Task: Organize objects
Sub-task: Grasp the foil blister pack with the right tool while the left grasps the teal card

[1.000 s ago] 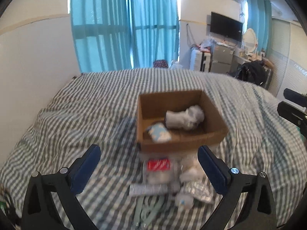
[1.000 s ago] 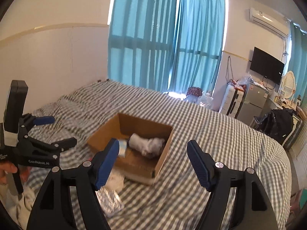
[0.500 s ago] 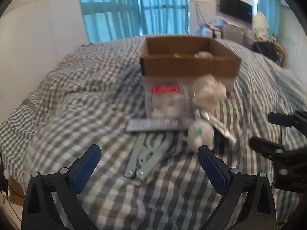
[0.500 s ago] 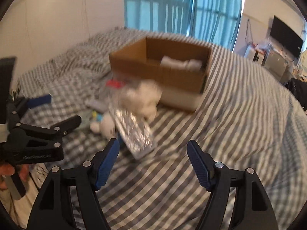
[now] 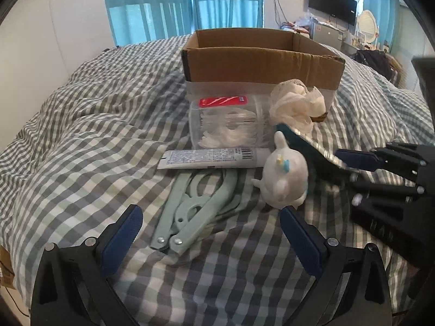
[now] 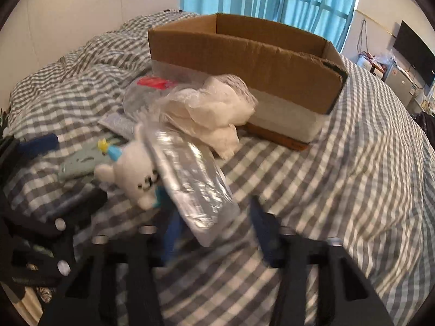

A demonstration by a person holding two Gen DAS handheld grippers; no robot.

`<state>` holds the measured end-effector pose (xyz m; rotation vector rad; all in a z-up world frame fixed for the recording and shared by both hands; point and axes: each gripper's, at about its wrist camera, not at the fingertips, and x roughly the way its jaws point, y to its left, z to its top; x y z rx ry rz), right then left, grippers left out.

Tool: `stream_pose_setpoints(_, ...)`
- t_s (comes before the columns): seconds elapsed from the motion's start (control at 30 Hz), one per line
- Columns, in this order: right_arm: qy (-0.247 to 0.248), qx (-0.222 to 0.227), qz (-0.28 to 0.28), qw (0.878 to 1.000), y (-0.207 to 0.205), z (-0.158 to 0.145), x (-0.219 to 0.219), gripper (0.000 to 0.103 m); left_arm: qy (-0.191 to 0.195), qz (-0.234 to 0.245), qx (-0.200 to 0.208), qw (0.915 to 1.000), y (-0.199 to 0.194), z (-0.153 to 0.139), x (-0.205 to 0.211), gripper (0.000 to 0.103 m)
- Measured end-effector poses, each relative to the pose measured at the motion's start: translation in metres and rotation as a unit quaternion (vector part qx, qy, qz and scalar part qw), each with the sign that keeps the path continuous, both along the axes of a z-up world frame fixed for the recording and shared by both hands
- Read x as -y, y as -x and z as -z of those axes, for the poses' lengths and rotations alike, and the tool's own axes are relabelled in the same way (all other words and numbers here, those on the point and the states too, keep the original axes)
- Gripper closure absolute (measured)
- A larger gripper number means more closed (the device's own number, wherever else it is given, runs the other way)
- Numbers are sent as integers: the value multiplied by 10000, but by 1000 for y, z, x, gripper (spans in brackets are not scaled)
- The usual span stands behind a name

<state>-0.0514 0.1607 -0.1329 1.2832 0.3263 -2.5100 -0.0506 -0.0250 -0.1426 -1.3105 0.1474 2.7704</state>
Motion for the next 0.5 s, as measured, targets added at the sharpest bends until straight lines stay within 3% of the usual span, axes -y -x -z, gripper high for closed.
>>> stream_pose_setpoints(0.03, 46, -37, -13, 10000, 1, -2, -1, 83, 5, 27, 14, 10000, 1, 1, -2, 0)
stream_pose_setpoints(0.13, 89, -243, -9, 9997, -5, -12, -7, 93, 23, 121, 52, 9999, 4, 3, -13, 0)
stream_pose_setpoints(0.4, 580, -334, 412, 9969, -27, -30, -59, 96, 144, 516, -84, 9985, 16, 2, -50, 0)
stream_pose_setpoints(0.5, 628, -326, 607, 9956, -25, -31, -74, 96, 37, 482, -130, 9987, 25, 5, -56, 8)
